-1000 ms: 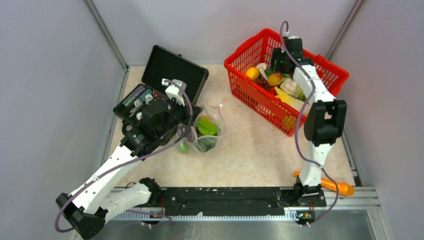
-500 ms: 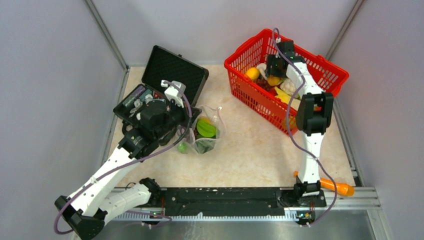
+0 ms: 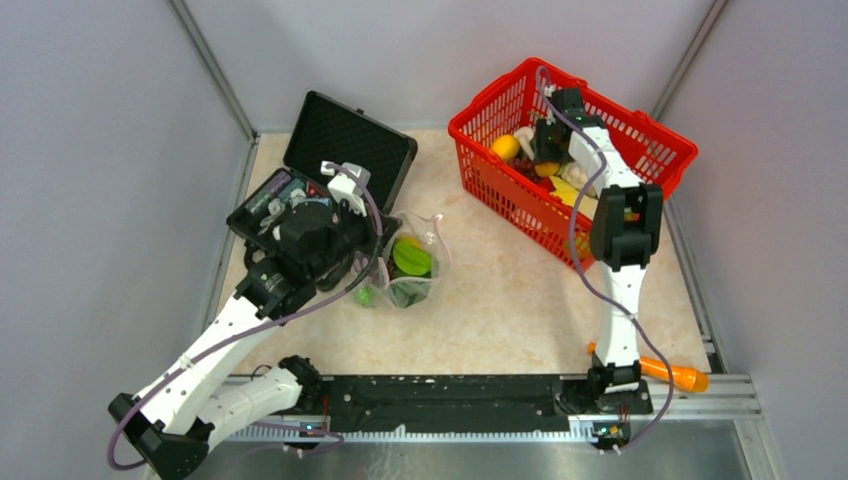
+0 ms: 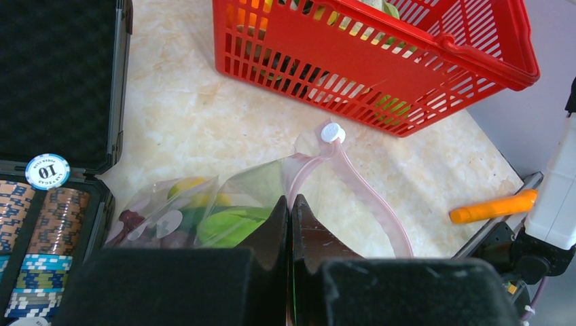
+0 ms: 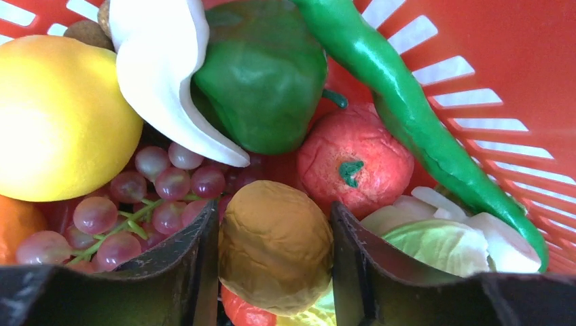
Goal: Place the food in the zip-top bag and seal the zipper
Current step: Pick up the fake fruit from the bin, then place the fake fruit in the zipper food storage bag.
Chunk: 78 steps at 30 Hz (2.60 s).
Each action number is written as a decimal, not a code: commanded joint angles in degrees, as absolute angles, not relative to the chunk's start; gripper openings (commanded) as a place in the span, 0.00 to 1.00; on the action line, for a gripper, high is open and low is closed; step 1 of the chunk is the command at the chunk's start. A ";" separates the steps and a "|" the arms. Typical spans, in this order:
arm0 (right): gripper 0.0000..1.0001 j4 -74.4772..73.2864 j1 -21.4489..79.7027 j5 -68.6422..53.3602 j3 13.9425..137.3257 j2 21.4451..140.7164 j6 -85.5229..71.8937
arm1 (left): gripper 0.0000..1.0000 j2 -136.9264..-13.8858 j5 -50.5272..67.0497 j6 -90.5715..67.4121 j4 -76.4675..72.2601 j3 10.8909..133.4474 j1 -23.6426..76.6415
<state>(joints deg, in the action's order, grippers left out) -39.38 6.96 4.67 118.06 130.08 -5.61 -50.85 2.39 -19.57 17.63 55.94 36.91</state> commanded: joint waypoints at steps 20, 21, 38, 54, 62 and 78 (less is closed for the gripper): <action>0.13 -14.90 7.12 -3.63 86.78 96.34 -12.07 | 0.00 -51.77 3.34 -21.09 13.13 57.83 36.74; 0.13 -13.68 7.08 -4.10 85.32 94.80 -12.43 | 0.00 -51.92 3.32 -21.09 13.10 57.79 36.78; 0.12 11.05 7.05 -24.41 64.06 70.76 -22.66 | 0.00 -53.71 3.82 -21.43 12.80 58.86 36.78; 0.13 18.08 32.97 -31.92 54.32 63.53 -17.27 | 0.00 -55.11 1.73 -22.22 12.05 59.84 36.75; 0.14 16.74 42.85 -27.09 54.83 66.85 -13.62 | 0.00 -54.93 2.71 -22.42 11.29 59.50 36.80; 0.25 11.02 49.76 -20.37 60.90 75.91 -9.36 | 0.00 -53.12 2.05 -21.62 9.89 57.85 36.79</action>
